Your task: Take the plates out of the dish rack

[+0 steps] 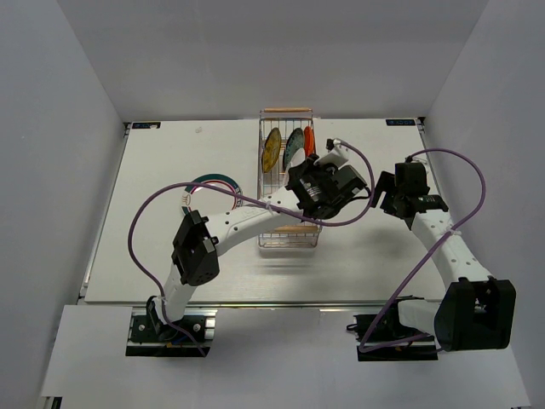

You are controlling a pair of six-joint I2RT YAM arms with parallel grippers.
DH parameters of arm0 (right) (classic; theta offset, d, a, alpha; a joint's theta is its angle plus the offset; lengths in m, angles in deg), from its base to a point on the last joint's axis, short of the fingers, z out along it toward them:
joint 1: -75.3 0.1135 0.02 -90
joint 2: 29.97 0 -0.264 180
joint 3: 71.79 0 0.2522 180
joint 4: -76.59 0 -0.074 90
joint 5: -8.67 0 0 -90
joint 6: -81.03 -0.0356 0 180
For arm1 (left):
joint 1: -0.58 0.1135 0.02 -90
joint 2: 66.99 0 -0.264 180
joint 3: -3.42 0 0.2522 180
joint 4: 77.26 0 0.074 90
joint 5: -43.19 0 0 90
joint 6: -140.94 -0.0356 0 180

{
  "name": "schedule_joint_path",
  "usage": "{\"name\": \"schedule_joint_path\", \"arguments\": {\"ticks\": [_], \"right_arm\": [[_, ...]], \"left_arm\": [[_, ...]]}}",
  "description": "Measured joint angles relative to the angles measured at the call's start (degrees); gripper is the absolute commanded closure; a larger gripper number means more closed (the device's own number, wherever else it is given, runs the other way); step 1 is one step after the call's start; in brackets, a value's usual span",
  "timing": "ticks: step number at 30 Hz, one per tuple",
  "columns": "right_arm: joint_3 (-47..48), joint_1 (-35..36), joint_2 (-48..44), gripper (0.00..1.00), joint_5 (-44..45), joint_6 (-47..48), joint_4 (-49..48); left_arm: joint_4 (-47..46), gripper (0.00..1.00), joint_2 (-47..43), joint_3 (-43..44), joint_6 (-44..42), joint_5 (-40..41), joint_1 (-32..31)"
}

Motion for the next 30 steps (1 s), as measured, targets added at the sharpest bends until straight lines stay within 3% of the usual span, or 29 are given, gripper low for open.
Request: {"name": "schedule_joint_path", "arguments": {"ticks": [9, 19, 24, 30], "right_arm": [[0.00, 0.00, 0.90, 0.11, 0.63, 0.00, 0.15], [0.00, -0.02, 0.90, 0.11, 0.61, -0.04, 0.66], [0.00, 0.00, 0.90, 0.11, 0.59, -0.20, 0.81], [0.00, 0.00, 1.16, 0.11, 0.57, -0.28, 0.81]], "left_arm": [[-14.62, 1.00, -1.70, -3.54, -14.16, 9.33, 0.04], [-21.99, 1.00, -16.28, -5.07, -17.22, -5.03, 2.29], [-23.02, 1.00, -20.94, -5.51, -10.84, -13.35, 12.26], [-24.50, 1.00, -31.58, -22.60, -1.75, -22.77, 29.62]]}}
